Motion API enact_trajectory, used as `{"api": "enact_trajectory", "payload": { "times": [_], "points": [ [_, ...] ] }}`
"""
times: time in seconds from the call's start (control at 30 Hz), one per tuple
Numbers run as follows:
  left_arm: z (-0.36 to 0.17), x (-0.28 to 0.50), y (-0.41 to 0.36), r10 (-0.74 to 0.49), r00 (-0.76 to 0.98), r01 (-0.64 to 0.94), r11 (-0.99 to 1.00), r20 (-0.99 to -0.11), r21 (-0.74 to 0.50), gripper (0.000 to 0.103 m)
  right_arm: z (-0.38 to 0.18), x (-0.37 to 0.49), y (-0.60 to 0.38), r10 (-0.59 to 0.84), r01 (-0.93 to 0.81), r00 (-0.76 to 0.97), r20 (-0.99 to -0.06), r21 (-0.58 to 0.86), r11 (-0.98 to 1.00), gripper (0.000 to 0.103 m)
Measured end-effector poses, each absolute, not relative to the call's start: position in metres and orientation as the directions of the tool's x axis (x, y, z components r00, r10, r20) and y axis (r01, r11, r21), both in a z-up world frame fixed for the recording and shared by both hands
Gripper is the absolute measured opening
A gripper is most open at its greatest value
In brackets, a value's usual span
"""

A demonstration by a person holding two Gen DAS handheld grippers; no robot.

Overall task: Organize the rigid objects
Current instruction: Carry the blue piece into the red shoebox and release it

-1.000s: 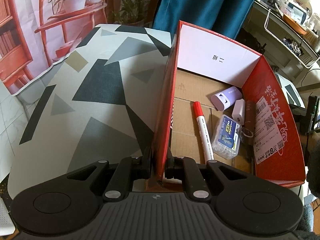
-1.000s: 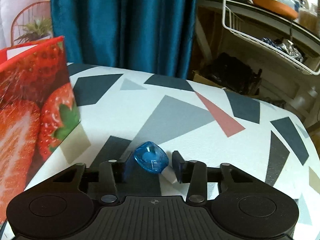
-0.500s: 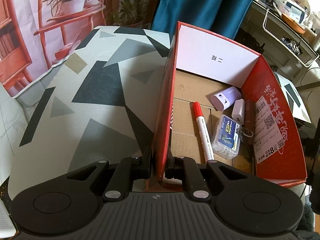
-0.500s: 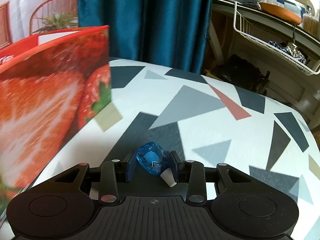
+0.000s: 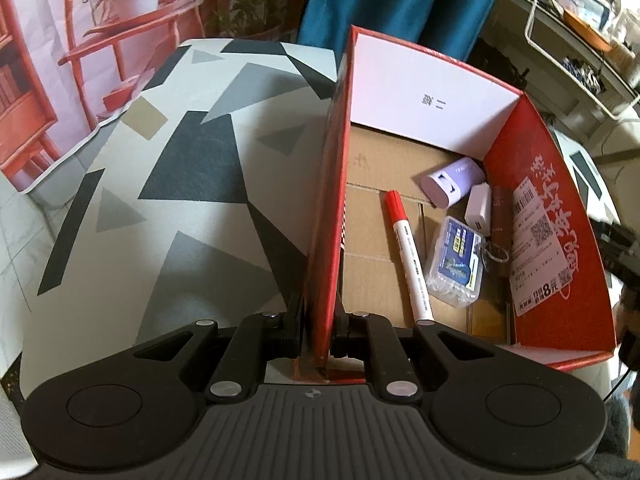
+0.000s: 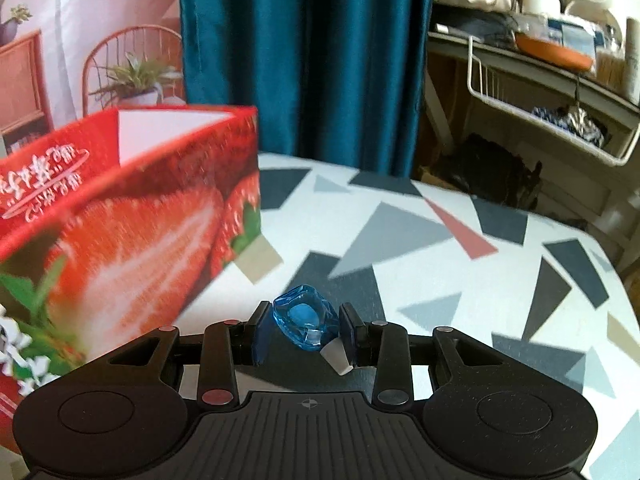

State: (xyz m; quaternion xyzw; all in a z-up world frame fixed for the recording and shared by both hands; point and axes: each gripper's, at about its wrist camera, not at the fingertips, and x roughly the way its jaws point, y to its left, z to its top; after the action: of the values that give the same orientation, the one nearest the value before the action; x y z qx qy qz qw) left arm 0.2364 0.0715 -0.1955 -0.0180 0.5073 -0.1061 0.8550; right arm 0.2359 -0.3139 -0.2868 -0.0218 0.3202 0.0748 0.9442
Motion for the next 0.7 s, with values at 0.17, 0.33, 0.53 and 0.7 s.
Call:
{"api": "enact_trajectory", "payload": {
  "times": [0.17, 0.33, 0.53, 0.7],
  "points": [
    [-0.195, 0.239, 0.07, -0.191, 0.432, 0.181, 0.976, -0.882, -0.123, 0.013, -0.264, 0.234, -0.31, 0.145, -0.168, 0.82, -0.554, 0.01, 0.986, 0.033],
    [-0.195, 0.242, 0.071, -0.193, 0.409, 0.179, 0.975, -0.892, -0.129, 0.013, -0.244, 0.234, -0.302, 0.172, -0.2, 0.84, -0.514, -0.001, 0.98, 0.033],
    [-0.195, 0.242, 0.07, -0.19, 0.41, 0.18, 0.976, -0.892, -0.125, 0.013, -0.223, 0.233, -0.289, 0.207, -0.242, 0.859, -0.469, -0.015, 0.97, 0.033],
    [-0.195, 0.242, 0.07, -0.191, 0.41, 0.175, 0.976, -0.892, -0.129, 0.013, -0.205, 0.234, -0.28, 0.261, -0.289, 0.866, -0.426, -0.001, 0.957, 0.033]
  ]
}}
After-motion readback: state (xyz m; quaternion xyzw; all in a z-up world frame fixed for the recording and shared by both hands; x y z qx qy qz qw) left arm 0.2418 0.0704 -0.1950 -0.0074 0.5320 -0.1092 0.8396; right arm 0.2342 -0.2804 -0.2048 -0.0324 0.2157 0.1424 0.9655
